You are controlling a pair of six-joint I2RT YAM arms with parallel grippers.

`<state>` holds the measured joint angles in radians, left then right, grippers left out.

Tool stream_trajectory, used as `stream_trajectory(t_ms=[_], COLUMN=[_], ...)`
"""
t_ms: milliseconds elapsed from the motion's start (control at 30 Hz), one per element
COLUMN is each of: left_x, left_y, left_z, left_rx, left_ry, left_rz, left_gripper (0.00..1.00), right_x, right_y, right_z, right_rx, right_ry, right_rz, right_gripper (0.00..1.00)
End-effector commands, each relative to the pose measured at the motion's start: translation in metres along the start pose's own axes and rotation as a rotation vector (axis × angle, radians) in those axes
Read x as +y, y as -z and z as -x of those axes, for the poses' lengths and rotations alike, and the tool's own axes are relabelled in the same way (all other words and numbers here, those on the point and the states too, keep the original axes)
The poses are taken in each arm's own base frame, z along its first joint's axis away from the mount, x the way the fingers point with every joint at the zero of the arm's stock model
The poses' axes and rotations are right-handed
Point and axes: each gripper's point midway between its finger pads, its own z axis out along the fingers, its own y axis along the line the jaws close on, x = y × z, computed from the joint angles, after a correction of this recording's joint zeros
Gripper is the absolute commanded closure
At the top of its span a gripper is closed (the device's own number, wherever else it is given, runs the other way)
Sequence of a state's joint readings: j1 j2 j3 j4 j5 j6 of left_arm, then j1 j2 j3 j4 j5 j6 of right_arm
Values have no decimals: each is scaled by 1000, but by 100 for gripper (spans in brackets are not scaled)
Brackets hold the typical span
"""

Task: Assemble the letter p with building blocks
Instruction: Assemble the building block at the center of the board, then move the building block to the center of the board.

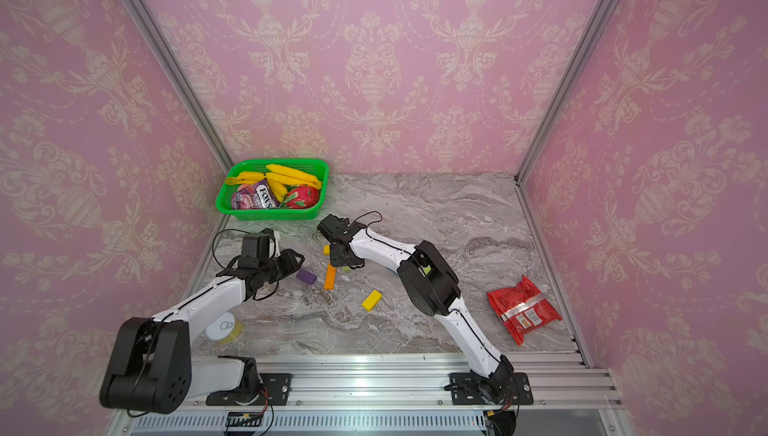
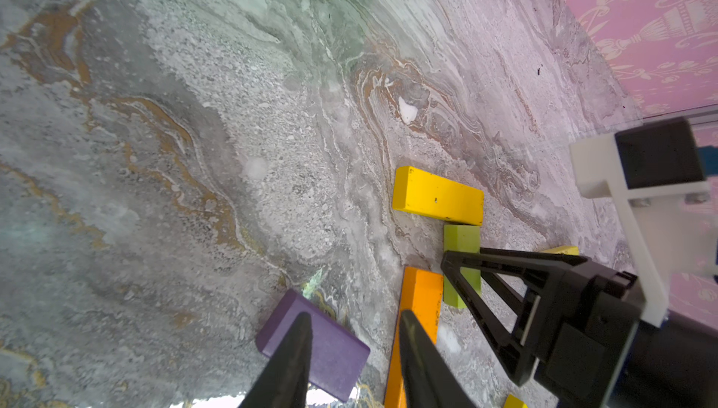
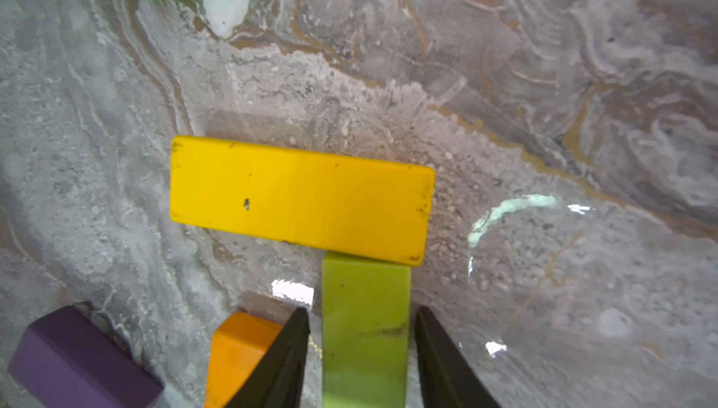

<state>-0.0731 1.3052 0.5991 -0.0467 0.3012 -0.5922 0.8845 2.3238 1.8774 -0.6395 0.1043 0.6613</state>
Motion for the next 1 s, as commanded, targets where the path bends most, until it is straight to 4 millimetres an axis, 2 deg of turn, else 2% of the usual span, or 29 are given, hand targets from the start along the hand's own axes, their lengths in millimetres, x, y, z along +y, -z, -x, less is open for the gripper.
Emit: stream_trajectory(t_ms=[0,133,233,467,800,867,967], left_x=[-4,-16,-32,-50,-50,-56,-57], left_y=[1,-3,-11,-34,-72,-80,-87], left_z=[-6,-16,-26,-34,-42,-36,-37], left_rx=[29,57,84,101,146,141,144], left_ry=[12,-1,-33,-52,-70,-80,-88], left_rz=[-36,-70,-91,-91,-42,-46,-46], left_gripper=[60,60,62,69,69,69,69], right_x=[-7,-15,-29,-59,-66,-67,-66], right_y=[17,50,59,41,20,17,16], right_z=[-1,8,11,9,19,18,18], right_rx=[-58,-166,-179,-134,-83,-77,-77], right_ry=[-15,-11,-32,-109,-90,-90,-93], right_rz=[12,43,50,128,135,138,148], right_gripper=[47,43,43,51,56,56,56])
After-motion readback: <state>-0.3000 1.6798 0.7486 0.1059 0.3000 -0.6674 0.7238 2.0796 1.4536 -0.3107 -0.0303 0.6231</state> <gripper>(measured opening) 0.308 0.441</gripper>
